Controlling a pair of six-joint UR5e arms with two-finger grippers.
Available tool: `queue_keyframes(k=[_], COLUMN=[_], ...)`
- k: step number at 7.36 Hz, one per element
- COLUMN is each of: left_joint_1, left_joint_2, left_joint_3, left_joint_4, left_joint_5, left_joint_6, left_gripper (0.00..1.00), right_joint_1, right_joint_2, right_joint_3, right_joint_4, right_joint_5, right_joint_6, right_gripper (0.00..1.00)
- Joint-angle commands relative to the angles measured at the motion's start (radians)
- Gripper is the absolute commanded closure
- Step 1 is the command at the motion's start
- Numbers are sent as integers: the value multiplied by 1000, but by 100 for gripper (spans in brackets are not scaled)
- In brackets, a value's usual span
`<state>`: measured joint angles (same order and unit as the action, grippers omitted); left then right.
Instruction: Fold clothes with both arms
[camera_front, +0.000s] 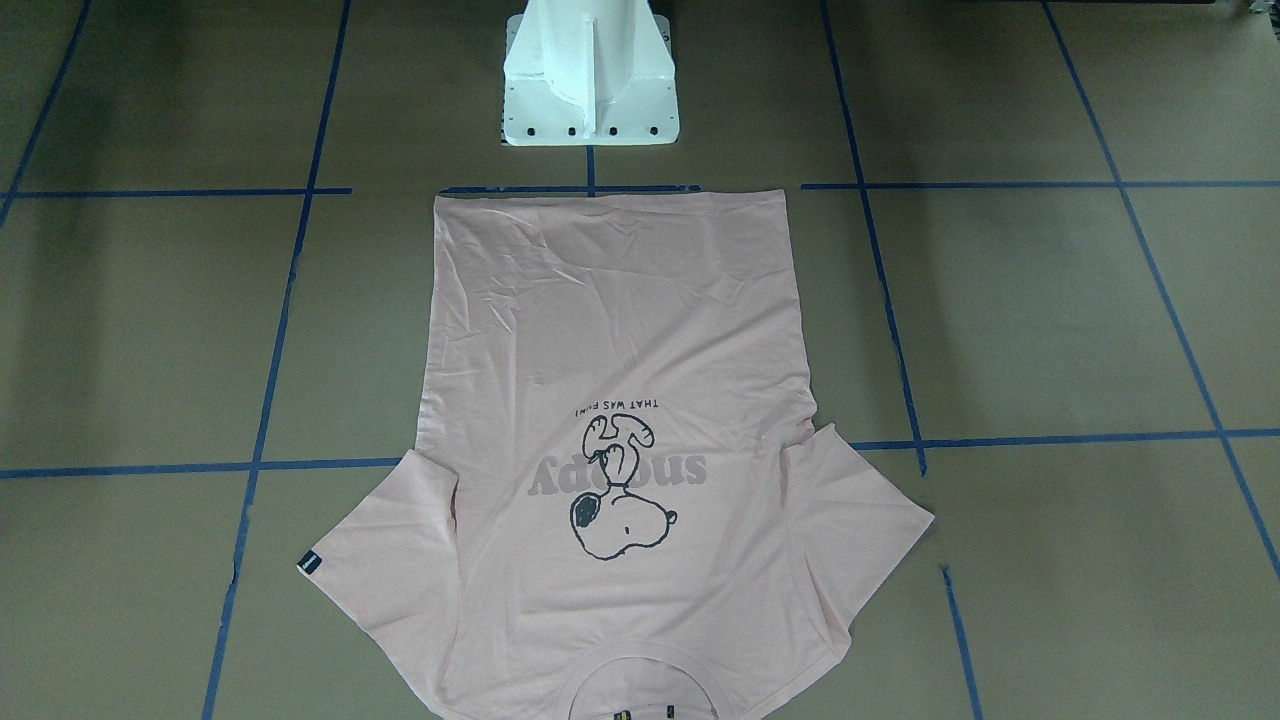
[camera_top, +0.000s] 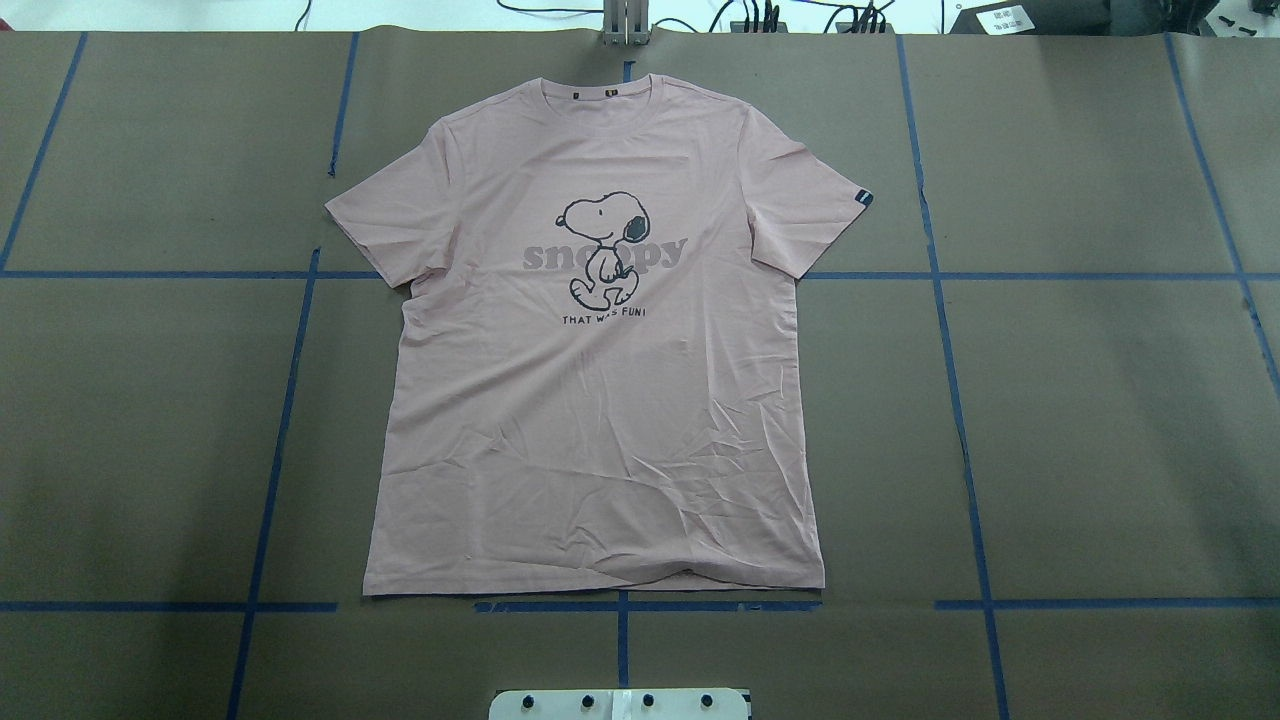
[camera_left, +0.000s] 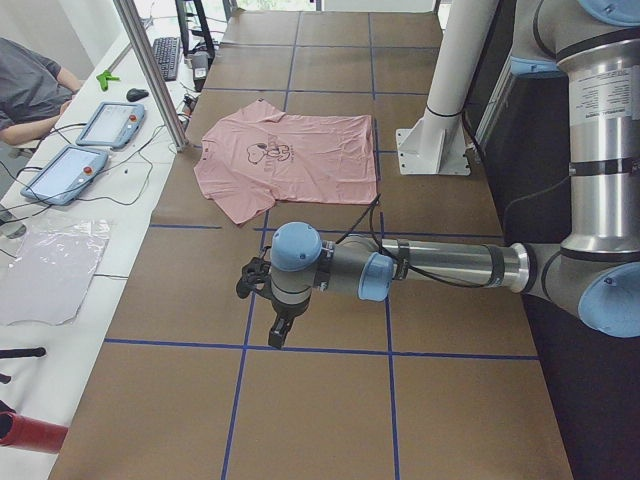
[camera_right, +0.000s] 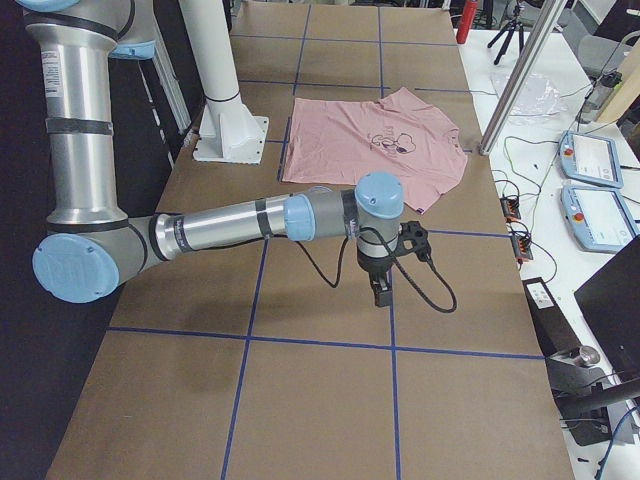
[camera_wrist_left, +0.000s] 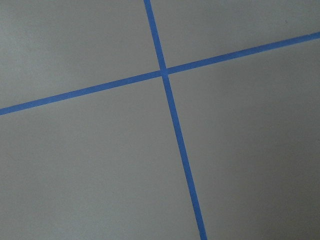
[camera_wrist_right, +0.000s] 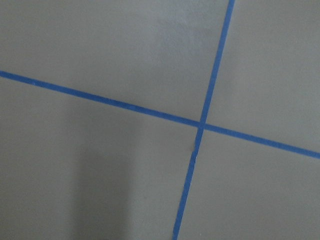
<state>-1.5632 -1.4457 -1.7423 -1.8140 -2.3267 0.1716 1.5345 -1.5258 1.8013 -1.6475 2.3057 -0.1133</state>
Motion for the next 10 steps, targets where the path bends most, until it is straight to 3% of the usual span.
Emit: queue_keyframes(k=[1,3,5,6,7,8,10], left_joint_1=[0,2,5,6,34,93,144], left_joint_2=[-100,-195,-264,-275,-291,-286,-282], left_joint_3=[20,77,118,101,93,89,105], left_joint_4=[-233,-379,-387,-389,-392,-442,-510], left_joint_5=[45,44,43,41,40,43,47], left_joint_6=[-6,-29,-188,-283,-319,-330,-337], left_gripper=[0,0,0,0,0,0,0], right_joint_1=[-2,-2,-4,-42,-133,-213,-340], right_joint_2=[67,68,96,149,168,202,342], right_joint_3=[-6,-95,-89,-83,-94,-106,-195], right_joint_4=[46,201,204,213,326,410,414], right_joint_5=[-2,12,21,21,2,-68,-184], right_joint_6=[18,24,62,256,453,619,797], right_gripper=[0,0,0,0,0,0,1])
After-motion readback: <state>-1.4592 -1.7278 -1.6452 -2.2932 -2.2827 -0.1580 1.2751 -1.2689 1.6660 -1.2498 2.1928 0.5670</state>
